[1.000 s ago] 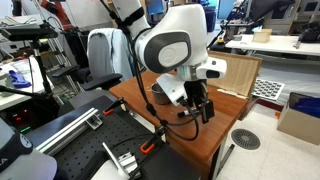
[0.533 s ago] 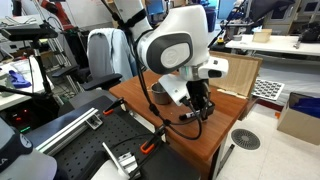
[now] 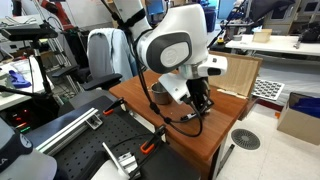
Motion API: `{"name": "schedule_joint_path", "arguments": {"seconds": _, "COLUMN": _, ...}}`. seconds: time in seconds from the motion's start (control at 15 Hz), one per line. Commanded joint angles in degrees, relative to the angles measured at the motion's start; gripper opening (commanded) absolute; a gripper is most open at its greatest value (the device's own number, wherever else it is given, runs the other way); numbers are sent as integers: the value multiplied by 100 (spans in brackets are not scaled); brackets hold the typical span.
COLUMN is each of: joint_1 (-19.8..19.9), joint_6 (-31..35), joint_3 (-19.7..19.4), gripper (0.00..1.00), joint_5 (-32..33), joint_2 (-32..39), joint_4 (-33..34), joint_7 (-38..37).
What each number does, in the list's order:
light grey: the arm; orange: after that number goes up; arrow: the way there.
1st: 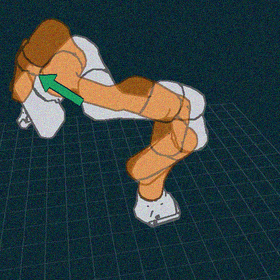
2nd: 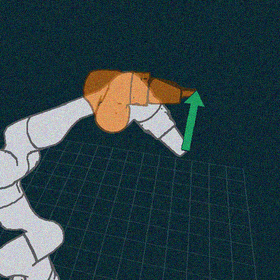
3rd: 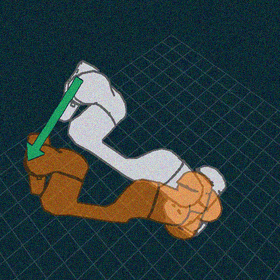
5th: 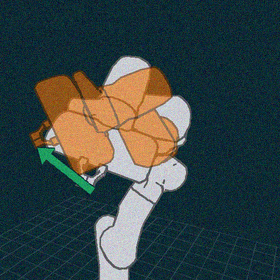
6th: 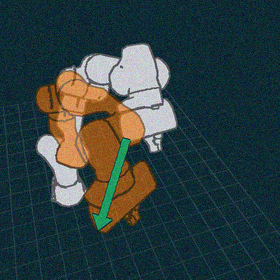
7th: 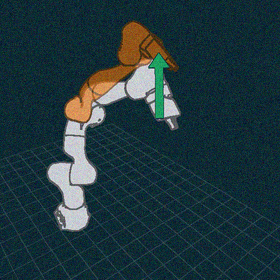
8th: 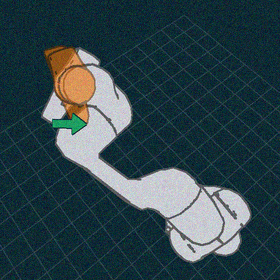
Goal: Pick the marker and put it in the pot
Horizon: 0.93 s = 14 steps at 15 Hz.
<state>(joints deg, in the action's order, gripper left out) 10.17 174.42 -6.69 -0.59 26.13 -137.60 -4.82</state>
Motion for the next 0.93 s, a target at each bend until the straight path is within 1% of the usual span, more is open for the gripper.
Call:
{"name": "schedule_joint_path", "arguments": {"seconds": 0.0, "joint_1": 201, "joint_6": 165, "joint_3": 266, "gripper": 5, "joint_5": -185, "joint_2": -61, "joint_4": -44, "joint_7": 253}}
{"name": "schedule_joint_path", "arguments": {"seconds": 0.13, "joint_1": 226, "joint_6": 225, "joint_3": 383, "gripper": 5, "joint_5": -192, "joint_2": -185, "joint_4": -94, "joint_7": 285}}
{"name": "schedule_joint_path", "arguments": {"seconds": 0.27, "joint_1": 164, "joint_6": 334, "joint_3": 442, "gripper": 5, "joint_5": -153, "joint_2": -373, "joint_4": -159, "joint_7": 297}}
{"name": "schedule_joint_path", "arguments": {"seconds": 0.33, "joint_1": 68, "joint_6": 408, "joint_3": 397, "gripper": 5, "joint_5": -86, "joint_2": -477, "joint_4": -196, "joint_7": 306}}
{"name": "schedule_joint_path", "arguments": {"seconds": 0.4, "joint_1": -122, "joint_6": 490, "joint_3": 249, "gripper": 5, "joint_5": 28, "joint_2": -619, "joint_4": -260, "joint_7": 305}}
{"name": "schedule_joint_path", "arguments": {"seconds": 0.53, "joint_1": -237, "joint_6": 651, "joint_3": 257, "gripper": 5, "joint_5": 71, "joint_2": -916, "joint_4": -382, "joint_7": 365}}
{"name": "schedule_joint_path", "arguments": {"seconds": 0.67, "joint_1": -426, "joint_6": 1054, "joint_3": 198, "gripper": 5, "joint_5": 81, "joint_2": -1157, "joint_4": -535, "joint_7": 342}}
{"name": "schedule_joint_path", "arguments": {"seconds": 0.87, "joint_1": -509, "joint_6": 1501, "joint_3": 459, "gripper": 5, "joint_5": -28, "joint_2": -1462, "joint_4": -811, "joint_7": 283}}
